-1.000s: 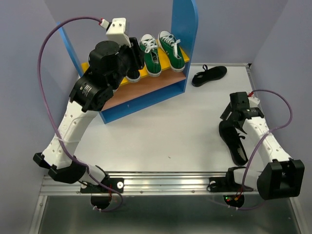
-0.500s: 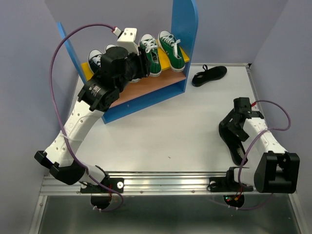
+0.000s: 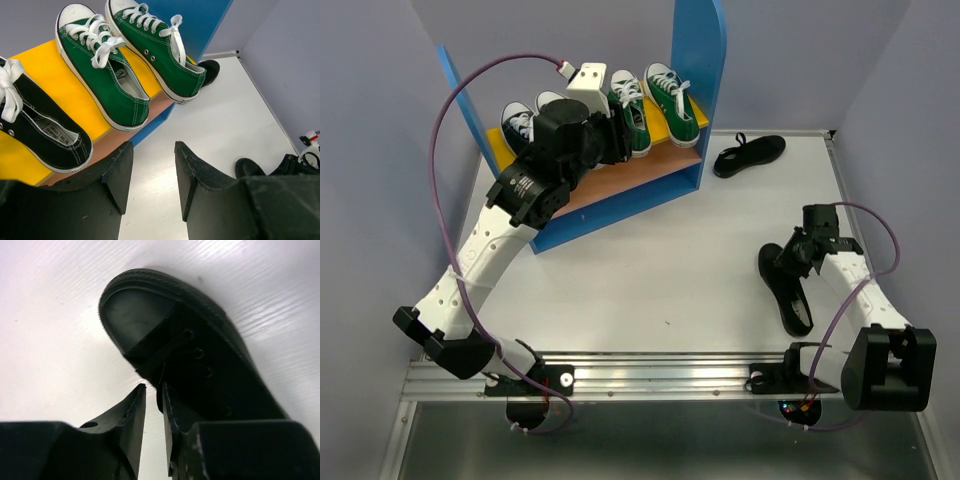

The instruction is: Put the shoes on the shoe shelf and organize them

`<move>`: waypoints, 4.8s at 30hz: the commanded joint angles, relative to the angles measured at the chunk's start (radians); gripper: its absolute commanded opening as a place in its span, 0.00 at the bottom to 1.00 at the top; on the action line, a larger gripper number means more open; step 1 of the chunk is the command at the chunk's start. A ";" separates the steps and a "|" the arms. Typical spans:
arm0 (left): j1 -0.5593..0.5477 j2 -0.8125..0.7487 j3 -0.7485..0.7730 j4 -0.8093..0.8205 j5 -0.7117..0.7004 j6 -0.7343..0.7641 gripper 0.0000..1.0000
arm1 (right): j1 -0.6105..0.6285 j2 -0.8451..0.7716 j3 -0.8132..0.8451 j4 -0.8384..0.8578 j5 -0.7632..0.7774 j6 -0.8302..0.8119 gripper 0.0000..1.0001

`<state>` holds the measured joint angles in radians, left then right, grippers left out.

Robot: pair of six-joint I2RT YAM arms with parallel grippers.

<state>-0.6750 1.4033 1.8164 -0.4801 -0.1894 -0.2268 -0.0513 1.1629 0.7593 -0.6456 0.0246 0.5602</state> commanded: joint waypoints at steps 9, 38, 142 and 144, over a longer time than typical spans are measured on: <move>-0.003 -0.018 -0.003 0.049 -0.001 -0.019 0.50 | 0.004 0.012 0.008 0.064 -0.184 -0.066 0.35; -0.003 0.010 0.017 0.029 -0.004 -0.037 0.50 | 0.004 -0.003 -0.063 0.056 0.008 0.103 0.98; -0.435 -0.015 -0.472 0.034 -0.213 -0.278 0.52 | 0.421 0.146 0.319 0.064 0.325 0.110 0.97; -0.455 0.022 -0.491 0.052 -0.191 -0.319 0.53 | 0.354 0.112 0.311 0.043 0.336 0.092 0.98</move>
<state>-1.1042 1.3933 1.3575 -0.4744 -0.3733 -0.4461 0.3988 1.3495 1.0431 -0.5465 0.2317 0.6994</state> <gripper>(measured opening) 0.522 0.972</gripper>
